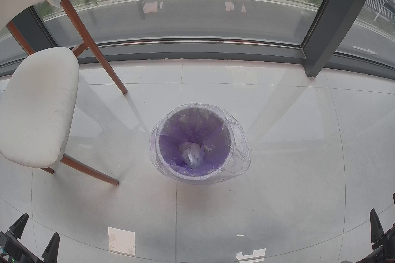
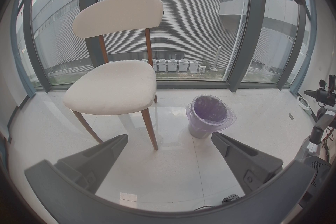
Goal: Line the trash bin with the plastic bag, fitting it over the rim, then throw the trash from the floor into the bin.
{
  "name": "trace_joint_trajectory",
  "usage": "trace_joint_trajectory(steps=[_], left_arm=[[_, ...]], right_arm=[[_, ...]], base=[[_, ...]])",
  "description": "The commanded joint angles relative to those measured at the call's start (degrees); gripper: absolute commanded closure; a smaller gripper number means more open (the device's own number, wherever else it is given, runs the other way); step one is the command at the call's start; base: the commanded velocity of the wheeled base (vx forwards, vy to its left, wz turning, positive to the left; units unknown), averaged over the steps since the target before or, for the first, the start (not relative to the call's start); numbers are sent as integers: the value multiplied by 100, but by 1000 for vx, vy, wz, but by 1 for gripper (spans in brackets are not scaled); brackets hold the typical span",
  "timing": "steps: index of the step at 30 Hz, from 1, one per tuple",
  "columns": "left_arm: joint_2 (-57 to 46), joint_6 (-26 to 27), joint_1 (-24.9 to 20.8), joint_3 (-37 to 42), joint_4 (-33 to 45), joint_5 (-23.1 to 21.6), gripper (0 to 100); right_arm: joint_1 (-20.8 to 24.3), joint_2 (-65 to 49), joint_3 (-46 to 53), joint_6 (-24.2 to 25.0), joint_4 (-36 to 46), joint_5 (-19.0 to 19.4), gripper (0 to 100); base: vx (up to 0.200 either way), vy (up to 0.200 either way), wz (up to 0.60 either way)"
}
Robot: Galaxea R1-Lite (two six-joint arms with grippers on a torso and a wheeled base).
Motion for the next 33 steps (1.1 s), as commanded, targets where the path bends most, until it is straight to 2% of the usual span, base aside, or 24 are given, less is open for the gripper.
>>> trace_joint_trajectory(steps=[1, 5, 9, 21, 33], left_arm=[[20, -1, 331, 101, -1, 1, 0], [-7, -9, 893, 101, -1, 9, 0], [-341, 17, 489, 101, -1, -8, 0], [-455, 8, 577, 101, -1, -8, 0], [-455, -1, 577, 101, -1, 1, 0]], right_arm=[[1, -52, 101, -81, 20, 0, 0], [1, -52, 101, -81, 11, 35, 0], [1, -52, 92, -99, 11, 176, 0], [10, -52, 101, 86, -15, 149, 0], [10, -52, 101, 15, -7, 123, 0]], base=[[0, 0, 0], [0, 0, 0], [0, 0, 0], [0, 0, 0], [0, 0, 0]])
